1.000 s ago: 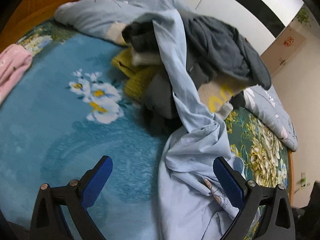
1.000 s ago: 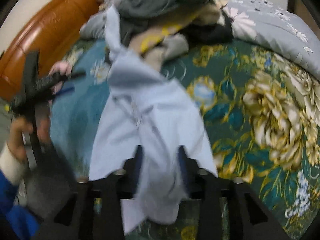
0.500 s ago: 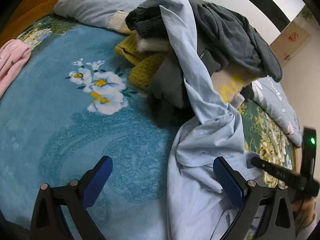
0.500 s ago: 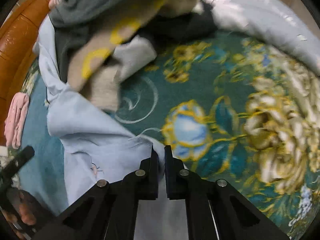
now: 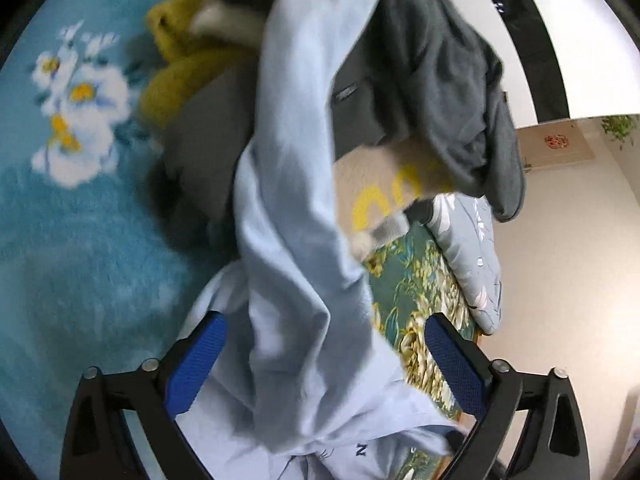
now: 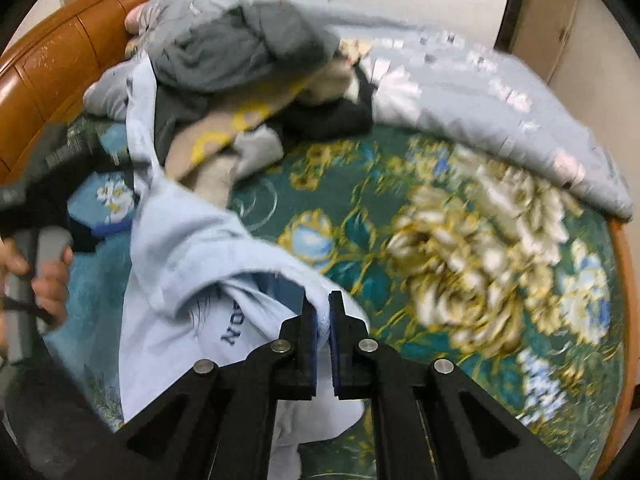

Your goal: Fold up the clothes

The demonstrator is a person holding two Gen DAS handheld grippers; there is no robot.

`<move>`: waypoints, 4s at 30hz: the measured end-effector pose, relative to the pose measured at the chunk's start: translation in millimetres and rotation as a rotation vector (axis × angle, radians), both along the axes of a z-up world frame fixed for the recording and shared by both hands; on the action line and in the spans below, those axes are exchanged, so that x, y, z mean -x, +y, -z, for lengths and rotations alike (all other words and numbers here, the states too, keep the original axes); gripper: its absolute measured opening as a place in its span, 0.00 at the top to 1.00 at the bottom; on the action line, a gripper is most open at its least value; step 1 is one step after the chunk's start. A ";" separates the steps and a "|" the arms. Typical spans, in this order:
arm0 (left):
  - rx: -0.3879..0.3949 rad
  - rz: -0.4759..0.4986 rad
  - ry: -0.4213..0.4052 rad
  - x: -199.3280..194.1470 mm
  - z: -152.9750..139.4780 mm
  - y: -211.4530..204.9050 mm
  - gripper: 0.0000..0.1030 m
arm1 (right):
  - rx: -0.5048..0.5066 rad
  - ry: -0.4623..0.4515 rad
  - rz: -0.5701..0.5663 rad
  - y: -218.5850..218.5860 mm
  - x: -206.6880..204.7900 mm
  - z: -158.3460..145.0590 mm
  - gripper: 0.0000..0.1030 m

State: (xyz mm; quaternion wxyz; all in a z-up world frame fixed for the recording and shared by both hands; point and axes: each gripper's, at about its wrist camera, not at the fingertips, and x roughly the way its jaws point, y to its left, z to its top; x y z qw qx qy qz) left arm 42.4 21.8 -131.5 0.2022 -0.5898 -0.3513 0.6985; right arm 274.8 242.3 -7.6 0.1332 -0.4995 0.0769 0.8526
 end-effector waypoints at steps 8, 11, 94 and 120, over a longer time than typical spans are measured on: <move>-0.241 -0.159 -0.113 -17.6 16.9 -11.5 0.58 | 0.098 0.183 0.013 -1.8 -1.9 -70.0 0.95; -0.248 -0.155 -0.095 -24.1 4.8 -8.1 0.88 | 0.091 0.230 -0.011 -11.0 -1.7 -84.4 0.95; 0.052 -0.048 0.085 -18.7 -31.5 -92.4 0.41 | 0.168 -0.018 0.059 27.8 200.6 40.8 0.76; 0.303 0.040 -0.121 -97.3 16.6 -77.8 0.94 | 0.221 -0.003 0.029 -12.8 102.4 26.9 0.41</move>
